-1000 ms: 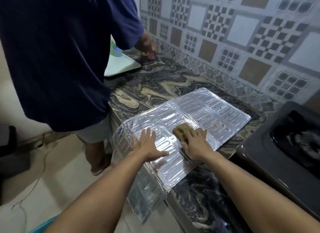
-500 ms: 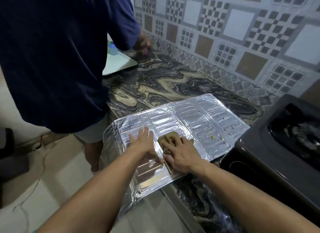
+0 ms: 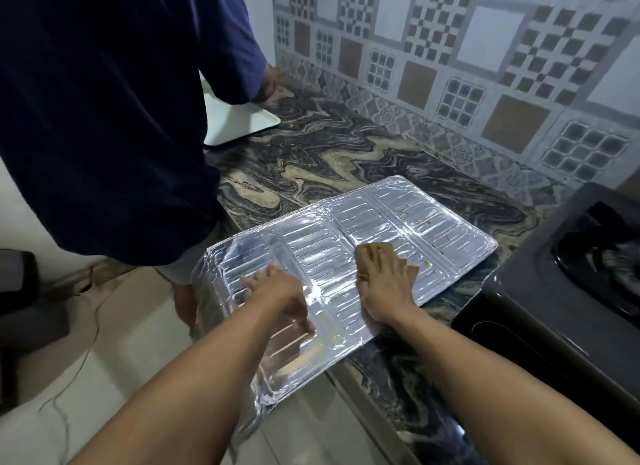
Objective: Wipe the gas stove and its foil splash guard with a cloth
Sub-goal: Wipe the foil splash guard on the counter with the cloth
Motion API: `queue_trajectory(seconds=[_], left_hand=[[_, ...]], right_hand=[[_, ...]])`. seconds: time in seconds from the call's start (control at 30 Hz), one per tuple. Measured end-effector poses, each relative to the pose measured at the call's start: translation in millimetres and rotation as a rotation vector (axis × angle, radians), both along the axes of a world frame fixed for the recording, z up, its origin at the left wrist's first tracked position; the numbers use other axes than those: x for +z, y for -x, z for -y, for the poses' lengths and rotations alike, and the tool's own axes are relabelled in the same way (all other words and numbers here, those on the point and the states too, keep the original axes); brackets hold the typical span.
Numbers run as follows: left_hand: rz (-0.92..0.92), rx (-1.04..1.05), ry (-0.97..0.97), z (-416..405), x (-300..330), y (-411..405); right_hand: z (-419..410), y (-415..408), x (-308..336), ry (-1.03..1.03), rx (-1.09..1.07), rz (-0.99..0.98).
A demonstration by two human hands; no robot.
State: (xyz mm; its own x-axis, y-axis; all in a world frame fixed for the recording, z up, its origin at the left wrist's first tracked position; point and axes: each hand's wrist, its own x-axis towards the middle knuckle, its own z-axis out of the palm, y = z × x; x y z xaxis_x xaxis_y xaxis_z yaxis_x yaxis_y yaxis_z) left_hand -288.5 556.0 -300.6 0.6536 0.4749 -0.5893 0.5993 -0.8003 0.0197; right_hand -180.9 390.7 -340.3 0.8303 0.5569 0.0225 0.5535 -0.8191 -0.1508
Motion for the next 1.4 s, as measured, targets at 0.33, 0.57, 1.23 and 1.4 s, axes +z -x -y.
queue_trajectory(seconds=[0.33, 0.57, 1.23, 1.4], left_hand=[[0.219, -0.123, 0.064, 0.8, -21.2, -15.3], [0.164, -0.123, 0.039, 5.8, -23.8, -20.6], [0.061, -0.19, -0.024, 6.2, -7.6, -27.4], [0.196, -0.19, -0.081, -9.3, 15.2, -47.3]], right_hand=[[-18.7, 1.4, -22.2, 0.066, 0.055, -0.03], [2.7, -40.7, -20.7, 0.049, 0.004, -0.007], [12.0, -72.9, -1.3, 0.072, -0.389, -0.182], [7.2, -71.1, -3.8, 0.064, -0.391, -0.13]])
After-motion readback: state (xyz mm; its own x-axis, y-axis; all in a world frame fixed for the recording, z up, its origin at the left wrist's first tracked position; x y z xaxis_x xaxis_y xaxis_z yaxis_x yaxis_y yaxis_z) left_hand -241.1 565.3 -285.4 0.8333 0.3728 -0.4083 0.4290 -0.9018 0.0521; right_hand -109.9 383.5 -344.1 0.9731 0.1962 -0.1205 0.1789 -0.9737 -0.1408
